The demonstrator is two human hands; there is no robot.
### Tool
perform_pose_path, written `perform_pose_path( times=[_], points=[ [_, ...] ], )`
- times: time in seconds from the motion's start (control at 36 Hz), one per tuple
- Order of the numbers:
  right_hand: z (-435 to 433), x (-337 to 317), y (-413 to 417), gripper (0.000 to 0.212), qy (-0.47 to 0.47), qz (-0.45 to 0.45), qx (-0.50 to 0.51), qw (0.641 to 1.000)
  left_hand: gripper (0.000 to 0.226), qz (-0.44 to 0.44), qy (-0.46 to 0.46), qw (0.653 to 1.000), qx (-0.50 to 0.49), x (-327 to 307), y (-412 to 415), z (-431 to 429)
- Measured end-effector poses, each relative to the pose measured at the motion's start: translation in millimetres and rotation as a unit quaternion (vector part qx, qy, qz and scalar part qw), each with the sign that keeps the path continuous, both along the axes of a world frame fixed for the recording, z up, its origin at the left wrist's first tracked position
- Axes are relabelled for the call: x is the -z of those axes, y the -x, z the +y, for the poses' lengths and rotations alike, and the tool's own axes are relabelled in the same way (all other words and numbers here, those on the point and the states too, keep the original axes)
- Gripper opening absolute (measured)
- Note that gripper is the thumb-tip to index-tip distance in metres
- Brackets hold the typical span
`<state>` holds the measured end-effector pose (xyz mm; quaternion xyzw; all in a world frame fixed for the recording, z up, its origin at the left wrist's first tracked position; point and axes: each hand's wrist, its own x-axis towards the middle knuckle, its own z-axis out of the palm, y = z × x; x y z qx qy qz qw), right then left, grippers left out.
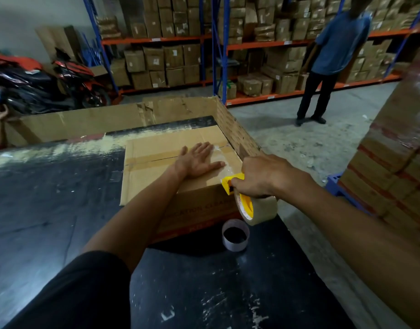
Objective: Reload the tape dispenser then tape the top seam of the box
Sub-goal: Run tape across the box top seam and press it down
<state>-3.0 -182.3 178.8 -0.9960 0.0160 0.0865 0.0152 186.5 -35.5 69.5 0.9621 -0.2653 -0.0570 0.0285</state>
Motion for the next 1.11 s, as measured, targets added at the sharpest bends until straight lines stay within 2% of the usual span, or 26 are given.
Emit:
perform_pose_path(
  times=[0.22, 0.28, 0.36, 0.42, 0.47, 0.53, 0.58, 0.67, 0.75, 0.89, 1.0, 1.11],
  points=[
    [7, 17, 2, 0.044, -0.022, -0.02, 0.023, 0.999, 0.096, -0.017, 0.003, 1.0, -0.001, 6, 0, 0],
    [-1, 27, -10, 0.043, -0.055, 0.037, 0.034, 0.997, 0.095, -0.02, 0.007, 1.0, 0.001, 6, -1, 2],
    [-14, 75, -17, 0.056, -0.065, 0.185, 0.02, 0.98, 0.095, -0.019, 0.019, 1.0, 0.01, 11, -3, 3],
    [-28, 107, -17, 0.053, -0.08, 0.209, 0.013, 0.975, 0.096, -0.027, 0.026, 0.999, 0.008, 10, -6, 2],
    [-39, 121, -16, 0.047, -0.141, 0.233, 0.025, 0.962, 0.095, -0.023, 0.034, 0.999, 0.008, 9, -3, 3],
    [-46, 126, -15, 0.059, -0.21, 0.255, 0.025, 0.944, 0.093, -0.023, 0.041, 0.999, 0.009, 8, 0, 4],
    [-49, 129, -14, 0.069, -0.265, 0.259, 0.009, 0.929, 0.094, -0.022, 0.046, 0.999, 0.012, 7, 1, 4],
    [-45, 138, -12, 0.066, -0.303, 0.28, -0.009, 0.911, 0.097, -0.018, 0.066, 0.998, 0.007, 5, 4, 6],
    [-33, 149, -12, 0.071, -0.321, 0.297, -0.024, 0.899, 0.094, -0.004, 0.126, 0.992, -0.007, 0, 9, 8],
    [-11, 172, -14, 0.055, -0.361, 0.307, -0.035, 0.88, 0.085, 0.03, 0.189, 0.979, -0.067, -8, 11, 22],
    [10, 174, -15, 0.046, -0.347, 0.306, -0.086, 0.882, 0.072, 0.012, 0.185, 0.978, -0.098, -11, 20, 56],
    [32, 179, -22, 0.048, -0.337, 0.32, -0.11, 0.878, 0.069, 0.012, 0.181, 0.975, -0.132, -14, 38, 91]
  ],
)
